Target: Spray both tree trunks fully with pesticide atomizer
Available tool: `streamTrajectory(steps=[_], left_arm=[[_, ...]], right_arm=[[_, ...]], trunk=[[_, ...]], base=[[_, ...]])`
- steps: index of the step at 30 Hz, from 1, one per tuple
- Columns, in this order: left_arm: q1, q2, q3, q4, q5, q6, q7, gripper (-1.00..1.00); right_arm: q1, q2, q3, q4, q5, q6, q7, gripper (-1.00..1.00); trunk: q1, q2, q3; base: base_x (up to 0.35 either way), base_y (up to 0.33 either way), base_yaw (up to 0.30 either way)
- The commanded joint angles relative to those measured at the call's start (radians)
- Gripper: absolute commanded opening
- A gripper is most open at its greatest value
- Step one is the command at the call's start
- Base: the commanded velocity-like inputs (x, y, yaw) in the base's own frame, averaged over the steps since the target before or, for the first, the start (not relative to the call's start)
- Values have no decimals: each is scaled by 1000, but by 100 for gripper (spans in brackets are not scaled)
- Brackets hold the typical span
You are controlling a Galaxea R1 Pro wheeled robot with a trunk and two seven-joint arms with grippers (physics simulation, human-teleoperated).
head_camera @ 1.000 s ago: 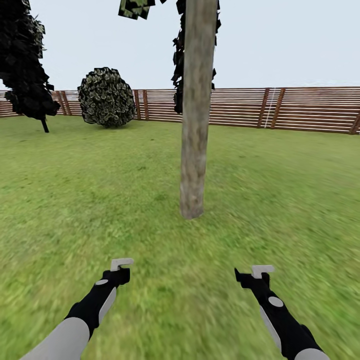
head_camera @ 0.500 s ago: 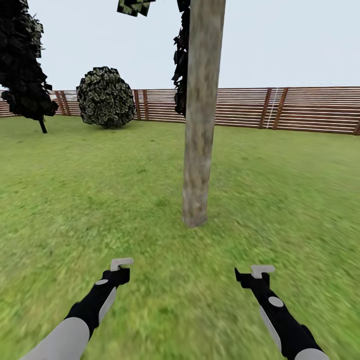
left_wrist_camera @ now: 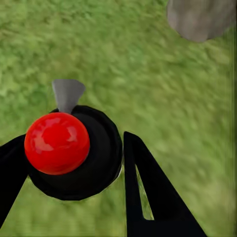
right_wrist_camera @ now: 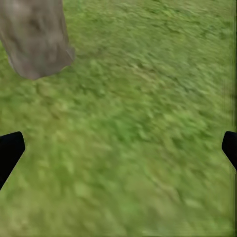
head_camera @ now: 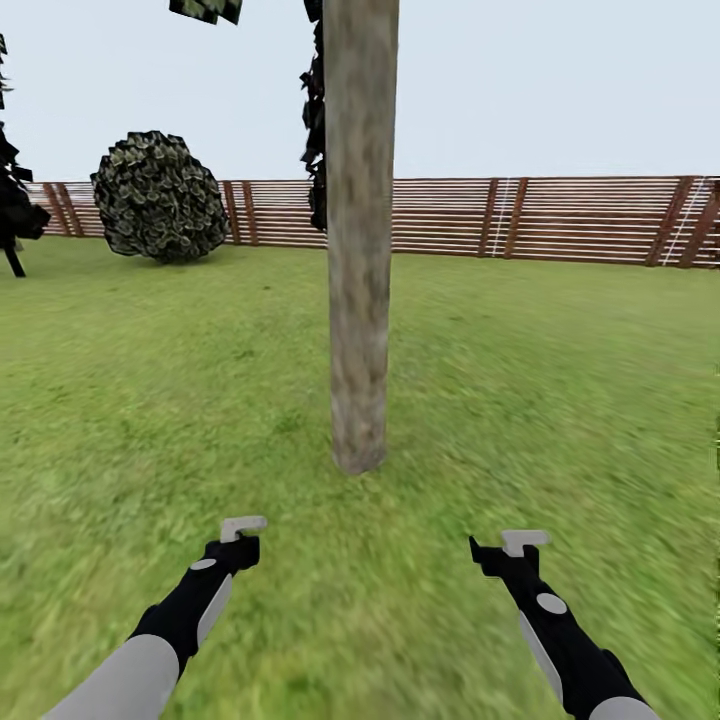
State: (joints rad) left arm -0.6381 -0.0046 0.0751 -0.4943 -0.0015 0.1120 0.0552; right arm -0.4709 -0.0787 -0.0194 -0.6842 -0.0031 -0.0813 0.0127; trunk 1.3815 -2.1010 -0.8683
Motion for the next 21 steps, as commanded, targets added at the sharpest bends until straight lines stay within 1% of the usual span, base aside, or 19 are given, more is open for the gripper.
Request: streamTrajectory(steps=[1,21], left_arm=[[0,0,0,0,-1,0,0,-100],[0,0,-4,0,-1,0,1,-100]], right_arm=[[0,0,0,0,0,0,0,100],[0,0,0,0,0,-1,0,100]], trunk=[[0,0,0],[0,0,0]], base=[[338,0,-140],[338,0,-9]])
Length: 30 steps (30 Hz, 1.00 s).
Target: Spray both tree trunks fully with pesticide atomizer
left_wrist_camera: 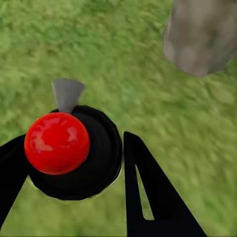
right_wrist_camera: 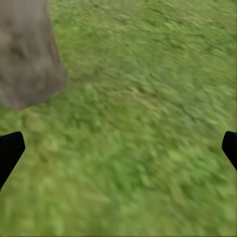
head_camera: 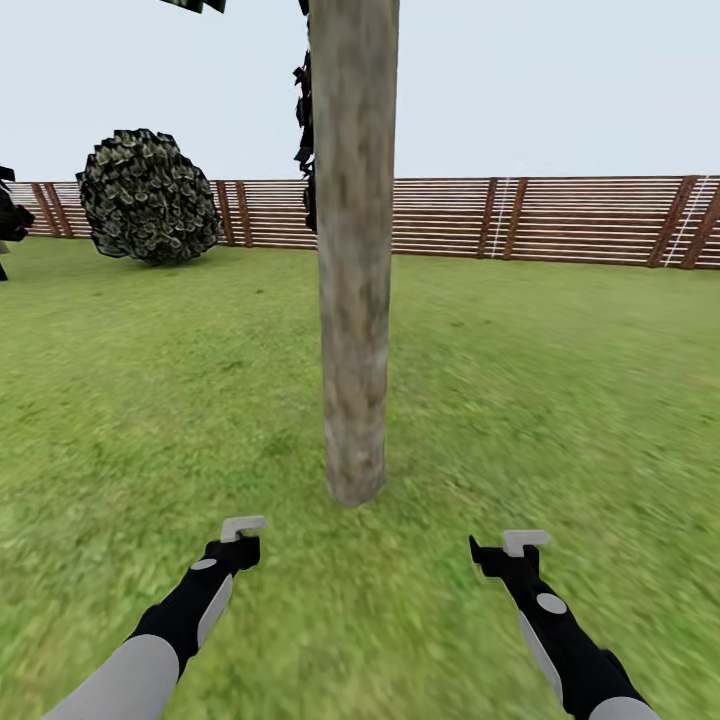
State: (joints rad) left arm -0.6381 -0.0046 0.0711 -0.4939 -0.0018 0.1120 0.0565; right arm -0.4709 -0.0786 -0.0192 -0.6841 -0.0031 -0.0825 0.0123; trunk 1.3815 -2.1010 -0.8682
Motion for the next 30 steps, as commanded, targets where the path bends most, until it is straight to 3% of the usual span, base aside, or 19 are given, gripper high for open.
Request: streamTrajectory(steps=[1,7,11,22,30], left_arm=[[0,0,0,0,0,0,0,-100],[0,0,-1,0,0,0,0,-100],[19,8,-11,4,2,12,23,-100],[14,16,-21,-43,-15,33,-2,-100],[12,36,-51,-43,-58,75,-45,-100]], right_arm=[[0,0,0,0,0,0,0,100],[0,0,0,1,0,1,0,100],[4,5,-18,-22,3,-3,-16,100],[4,27,-12,-38,10,1,-10,100],[3,27,15,-49,13,2,22,100]], trunk=[[0,0,0],[0,0,0],[0,0,0],[0,0,0],[0,0,0]], base=[[338,0,0],[338,0,0],[0,0,0],[0,0,0],[0,0,0]])
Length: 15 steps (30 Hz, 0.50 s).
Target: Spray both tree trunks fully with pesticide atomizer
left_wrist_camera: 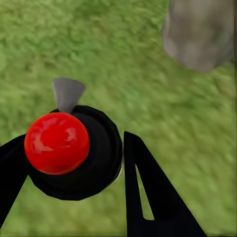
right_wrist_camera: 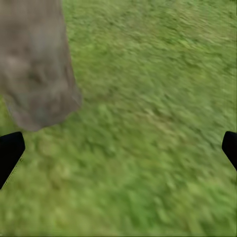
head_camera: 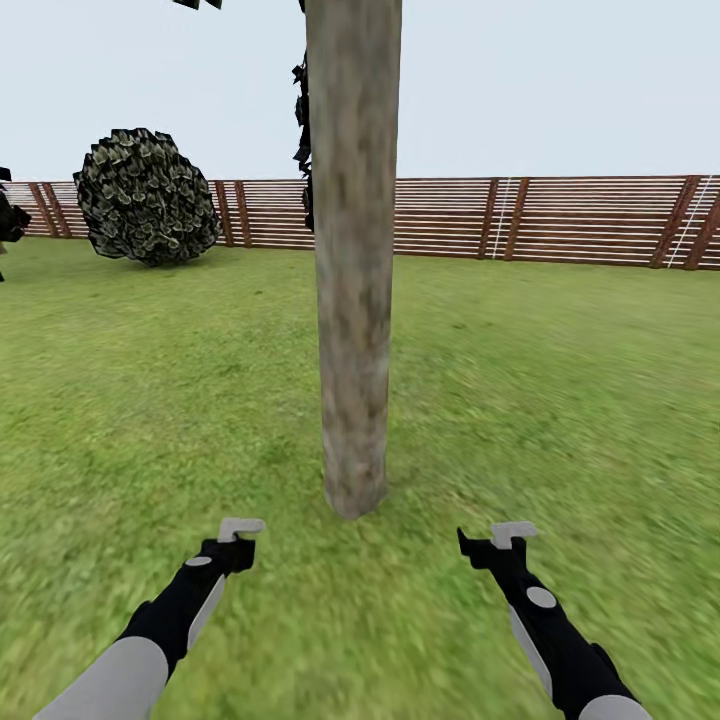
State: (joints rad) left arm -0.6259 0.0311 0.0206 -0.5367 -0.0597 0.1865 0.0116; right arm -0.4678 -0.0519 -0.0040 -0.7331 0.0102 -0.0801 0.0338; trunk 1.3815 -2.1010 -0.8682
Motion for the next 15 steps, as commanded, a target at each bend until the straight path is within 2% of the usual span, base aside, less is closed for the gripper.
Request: streamTrajectory(steps=[1,8,9,12,15], left_arm=[[0,2,-1,0,-6,1,-6,-100],[3,31,-4,-1,-46,-1,-45,-100],[3,34,-4,-2,-245,-3,-542,-100],[4,43,-5,-14,-277,-8,-629,-100],[7,50,-6,-59,-338,-8,-736,-100]], right_arm=[[0,0,6,-5,1,0,6,100],[0,-2,45,-45,31,0,45,100],[0,-1,129,-94,161,1,292,100],[-1,0,130,-104,241,1,378,100],[-3,1,130,-110,302,1,488,100]], trunk=[[0,0,0],[0,0,0],[0,0,0],[0,0,0],[0,0,0]], base=[[0,0,0],[0,0,0],[0,0,0],[0,0,0],[0,0,0]])
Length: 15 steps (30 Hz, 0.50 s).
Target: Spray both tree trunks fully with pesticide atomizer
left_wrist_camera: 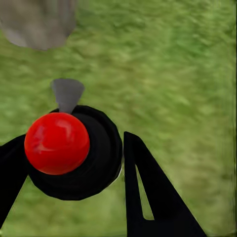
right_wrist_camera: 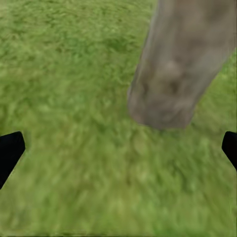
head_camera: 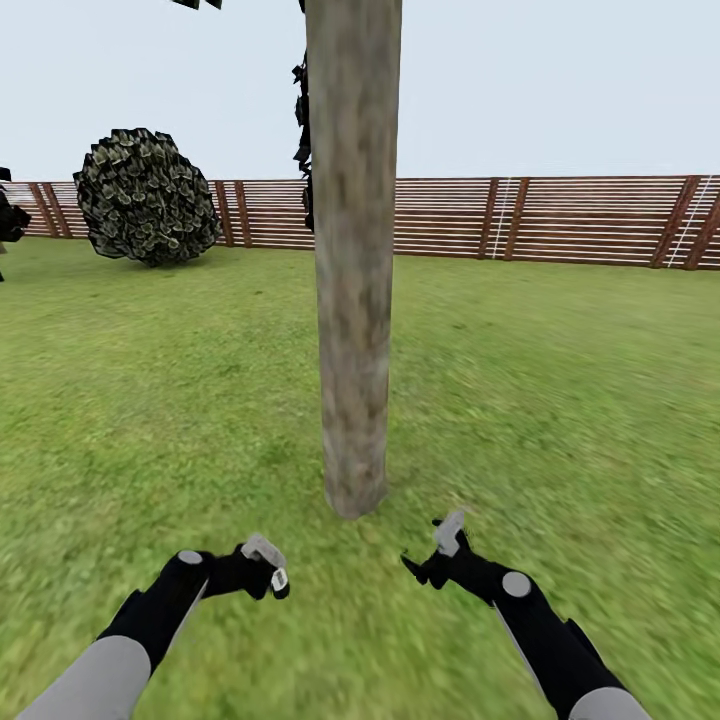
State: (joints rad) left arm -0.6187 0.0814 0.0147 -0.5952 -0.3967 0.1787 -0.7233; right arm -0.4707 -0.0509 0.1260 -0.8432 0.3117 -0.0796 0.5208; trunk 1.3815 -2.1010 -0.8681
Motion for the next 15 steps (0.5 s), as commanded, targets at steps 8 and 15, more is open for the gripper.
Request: streamTrajectory(steps=[8,15], left_arm=[[0,-3,0,-42,-196,1,-82,-100],[-1,-15,-2,-43,-365,-2,-85,-100]], right_arm=[[-3,0,1,-6,29,1,227,100],[-3,2,76,-53,99,6,363,100]], trunk=[[0,0,0],[0,0,0]], base=[[0,0,0],[0,0,0]])
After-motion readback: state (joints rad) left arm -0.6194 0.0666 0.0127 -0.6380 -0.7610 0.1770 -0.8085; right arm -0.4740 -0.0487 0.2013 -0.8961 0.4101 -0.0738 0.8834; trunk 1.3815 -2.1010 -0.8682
